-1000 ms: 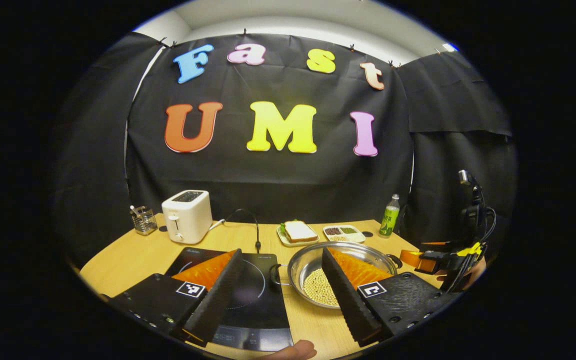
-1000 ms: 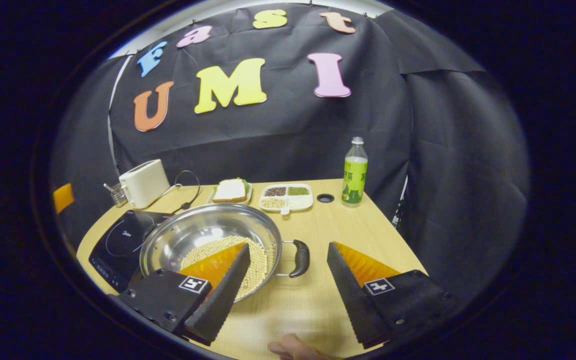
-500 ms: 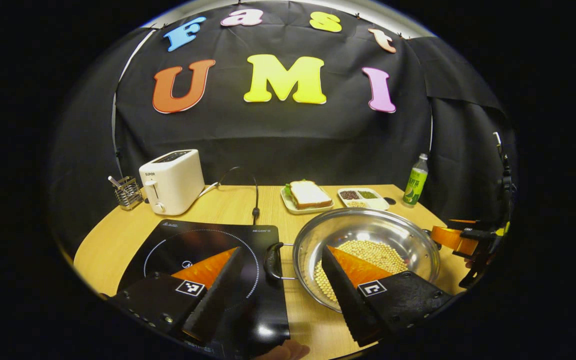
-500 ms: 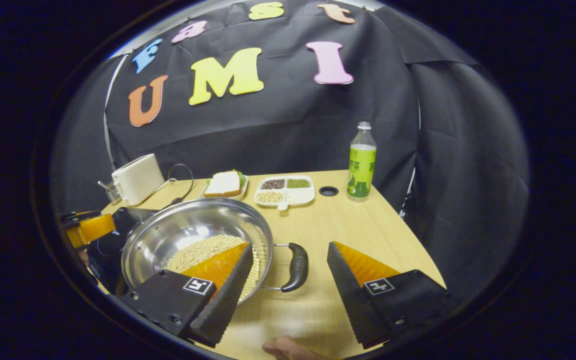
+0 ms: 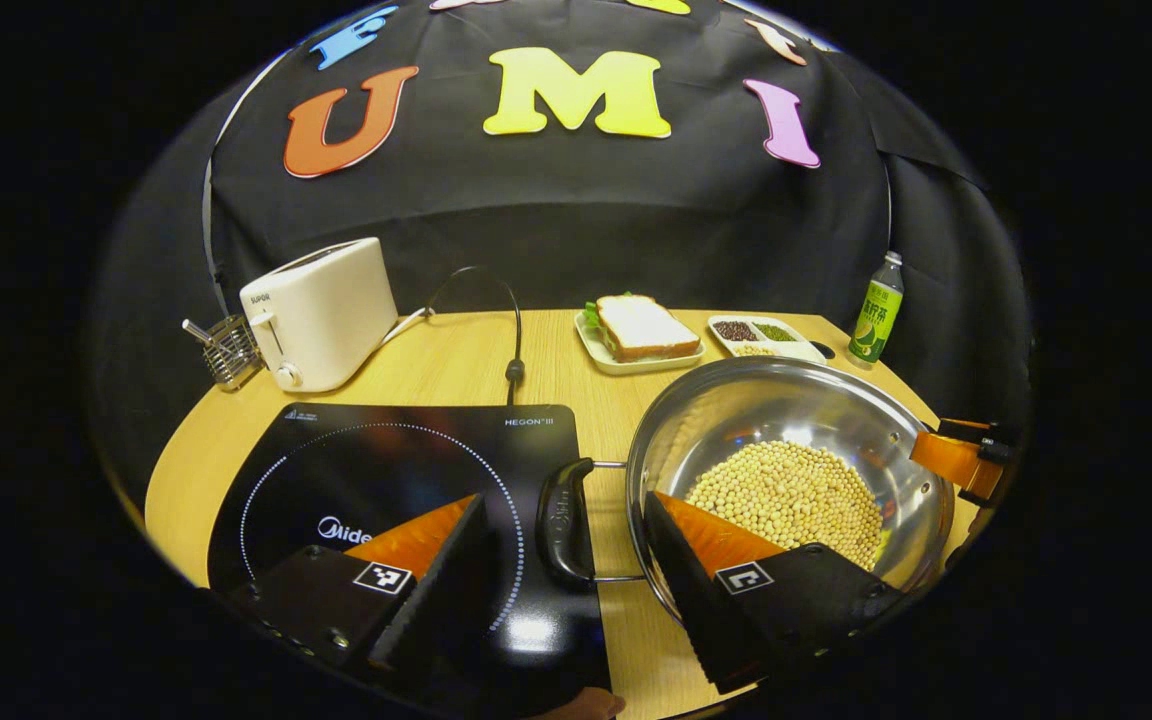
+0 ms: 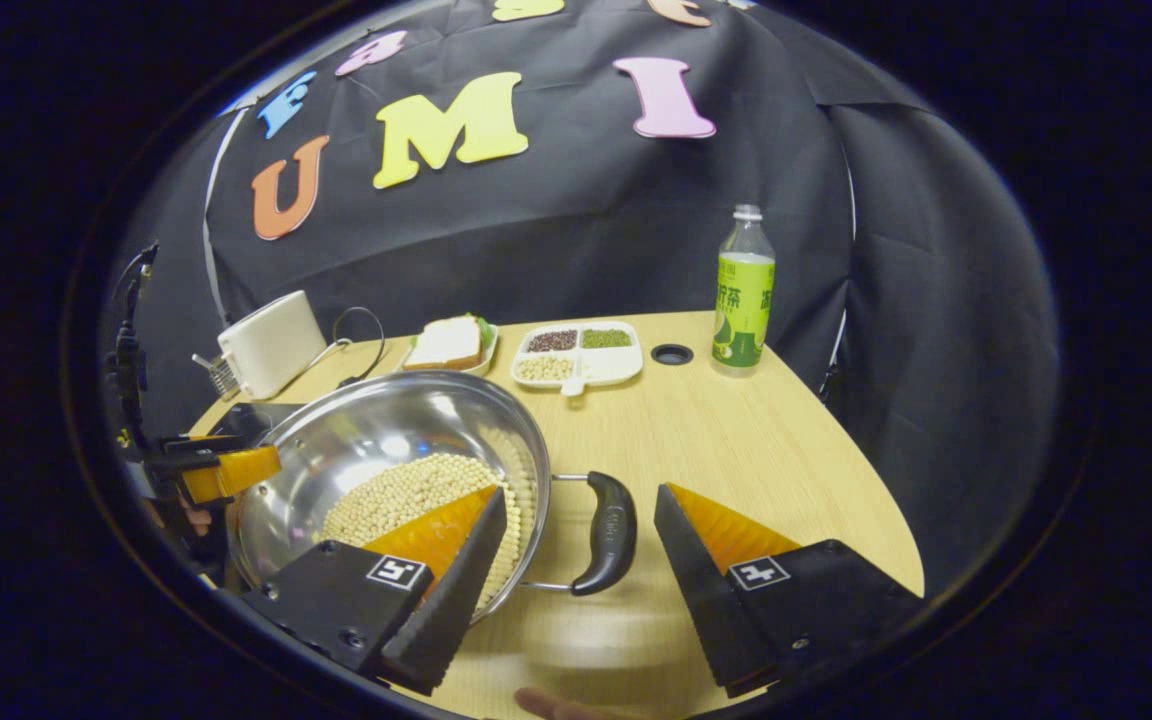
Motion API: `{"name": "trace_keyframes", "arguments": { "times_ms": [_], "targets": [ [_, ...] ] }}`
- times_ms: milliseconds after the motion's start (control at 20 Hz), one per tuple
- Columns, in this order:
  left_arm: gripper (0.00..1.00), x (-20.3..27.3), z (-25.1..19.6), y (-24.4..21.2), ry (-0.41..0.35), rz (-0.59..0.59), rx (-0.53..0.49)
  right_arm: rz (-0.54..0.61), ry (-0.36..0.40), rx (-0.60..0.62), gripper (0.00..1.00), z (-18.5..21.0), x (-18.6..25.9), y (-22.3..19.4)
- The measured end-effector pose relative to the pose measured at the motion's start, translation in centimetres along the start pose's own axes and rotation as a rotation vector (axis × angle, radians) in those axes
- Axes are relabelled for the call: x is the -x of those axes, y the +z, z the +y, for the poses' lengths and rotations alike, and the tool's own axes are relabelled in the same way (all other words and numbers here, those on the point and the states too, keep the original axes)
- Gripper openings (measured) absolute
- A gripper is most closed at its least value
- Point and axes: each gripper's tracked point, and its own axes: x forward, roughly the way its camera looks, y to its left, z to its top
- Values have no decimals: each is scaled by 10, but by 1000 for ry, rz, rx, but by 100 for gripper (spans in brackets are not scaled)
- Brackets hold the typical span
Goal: First push the handle of the pot to place it horizontally, then grasp the pot with both hands and set it on the induction cooktop.
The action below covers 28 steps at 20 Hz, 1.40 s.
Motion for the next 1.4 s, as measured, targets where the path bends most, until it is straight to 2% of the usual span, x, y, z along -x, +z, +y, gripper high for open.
{"name": "trace_keyframes", "arguments": {
  "times_ms": [50, 150, 200, 300, 350, 550, 650, 700, 900, 1050, 1400],
  "targets": [
    [94, -2, -1, 2, -11, -8, 0, 16, 1, -3, 95, 0, -2, -5],
    [86, -5, -6, 1, -34, 7, 11, 43, 12, -20, 92, 3, -5, -12],
    [78, -6, -7, 2, -33, 5, 7, 46, 23, -34, 90, 5, -5, -13],
    [76, -7, -5, 2, -31, 13, -10, 64, 44, -50, 87, 10, -9, -18],
    [76, -8, -6, 1, -30, 19, -13, 68, 47, -59, 82, 10, -9, -19],
    [71, -6, -8, 3, -51, 33, -4, 79, 38, -61, 76, 12, -8, -19],
    [51, -7, -9, 2, -66, 44, 7, 80, 35, -62, 74, 12, -7, -18],
    [61, -7, -7, 1, -70, 43, 5, 82, 30, -63, 73, 12, -8, -18],
    [55, -5, -10, 1, -56, 57, -19, 87, -14, -54, 72, 9, -5, -17],
    [55, 1, -10, 0, -61, 56, -9, 92, -44, -53, 67, 7, 5, -17],
    [54, 53, -1, 24, -45, -34, -33, 41, -62, -20, 65, 23, 50, 8]
  ]
}}
